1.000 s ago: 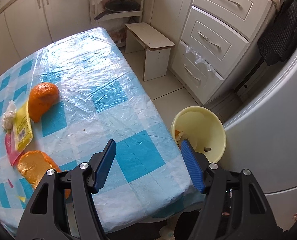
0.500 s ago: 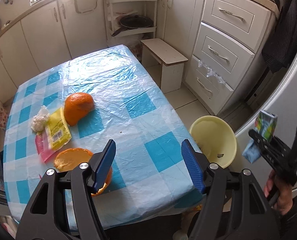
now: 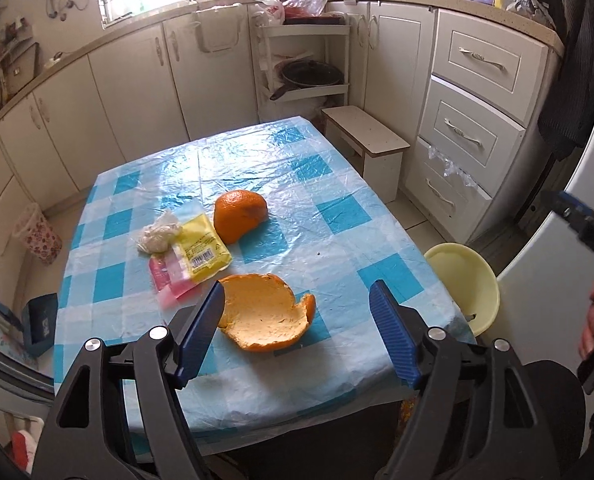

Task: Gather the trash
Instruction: 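Move both open grippers back toward the table, then grasp the large orange peel with the right gripper while the left grasps the white tissue, then carry tissue and peel over the yellow bucket and open both grippers, then move both open grippers back to the orange and snack bags, then grasp the round orange with the right gripper while the left grasps the yellow snack bag, then carry orange and snack bag over the yellow bucket and open both grippers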

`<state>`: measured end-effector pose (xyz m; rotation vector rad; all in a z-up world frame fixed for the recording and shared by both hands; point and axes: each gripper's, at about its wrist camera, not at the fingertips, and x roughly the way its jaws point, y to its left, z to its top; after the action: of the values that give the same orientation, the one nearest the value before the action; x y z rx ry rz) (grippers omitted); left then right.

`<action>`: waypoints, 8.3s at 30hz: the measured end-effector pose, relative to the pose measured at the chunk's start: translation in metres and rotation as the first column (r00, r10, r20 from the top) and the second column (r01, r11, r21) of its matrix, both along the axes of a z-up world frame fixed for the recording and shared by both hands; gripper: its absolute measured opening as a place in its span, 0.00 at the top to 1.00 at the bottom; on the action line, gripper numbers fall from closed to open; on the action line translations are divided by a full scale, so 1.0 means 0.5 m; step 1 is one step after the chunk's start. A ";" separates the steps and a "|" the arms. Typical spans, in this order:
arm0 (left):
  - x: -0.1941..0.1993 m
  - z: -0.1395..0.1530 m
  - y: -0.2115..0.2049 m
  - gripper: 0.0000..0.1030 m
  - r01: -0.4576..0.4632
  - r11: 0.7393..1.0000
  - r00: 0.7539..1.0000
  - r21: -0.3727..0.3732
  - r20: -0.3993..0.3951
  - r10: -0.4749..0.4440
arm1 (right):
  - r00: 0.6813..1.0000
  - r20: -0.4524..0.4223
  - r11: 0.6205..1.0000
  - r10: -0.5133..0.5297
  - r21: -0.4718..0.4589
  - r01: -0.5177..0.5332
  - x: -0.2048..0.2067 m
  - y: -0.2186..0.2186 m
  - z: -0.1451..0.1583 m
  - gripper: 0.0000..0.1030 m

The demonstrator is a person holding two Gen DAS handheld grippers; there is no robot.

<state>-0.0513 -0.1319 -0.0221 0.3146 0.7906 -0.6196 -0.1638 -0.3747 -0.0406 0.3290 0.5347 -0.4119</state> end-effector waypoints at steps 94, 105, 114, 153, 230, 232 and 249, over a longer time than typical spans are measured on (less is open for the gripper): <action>0.490 -0.118 0.204 0.79 -0.220 0.975 0.954 -0.004 -0.209 0.215 | 0.854 -0.260 0.889 0.451 0.217 -0.404 0.393 0.271 -0.116 0.93; 0.364 -0.027 0.126 0.79 -0.068 0.985 0.981 -0.158 -0.192 0.037 | 0.922 -0.191 0.938 0.336 0.159 -0.308 0.321 0.179 -0.063 0.93; 0.221 -0.027 -0.063 0.79 0.125 0.977 0.965 -0.173 -0.207 -0.160 | 0.976 -0.166 0.984 0.141 0.136 -0.119 0.193 0.025 -0.044 0.93; -0.076 -0.205 -0.502 0.26 0.268 0.962 0.912 -0.041 -0.312 -0.267 | 0.980 0.105 0.973 -0.170 0.172 0.151 0.023 -0.195 0.079 0.29; 0.340 -0.184 0.095 1.00 -0.268 0.963 0.922 -0.037 -0.300 0.245 | 0.826 -0.271 0.868 0.495 0.209 -0.451 0.597 0.178 -0.106 0.70; 0.334 -0.169 0.103 1.00 -0.266 0.962 0.924 -0.062 -0.301 0.236 | 0.830 -0.276 0.874 0.484 0.202 -0.443 0.587 0.169 -0.103 0.70; 0.244 -0.080 0.094 1.00 -0.171 0.966 0.959 -0.194 -0.259 0.118 | 0.882 -0.281 0.923 0.379 0.040 -0.383 0.417 0.105 -0.032 0.70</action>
<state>0.0705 -0.0849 -0.0623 -0.0206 0.9658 -0.6053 0.0446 -0.3221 -0.0564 0.1407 0.8598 -0.0774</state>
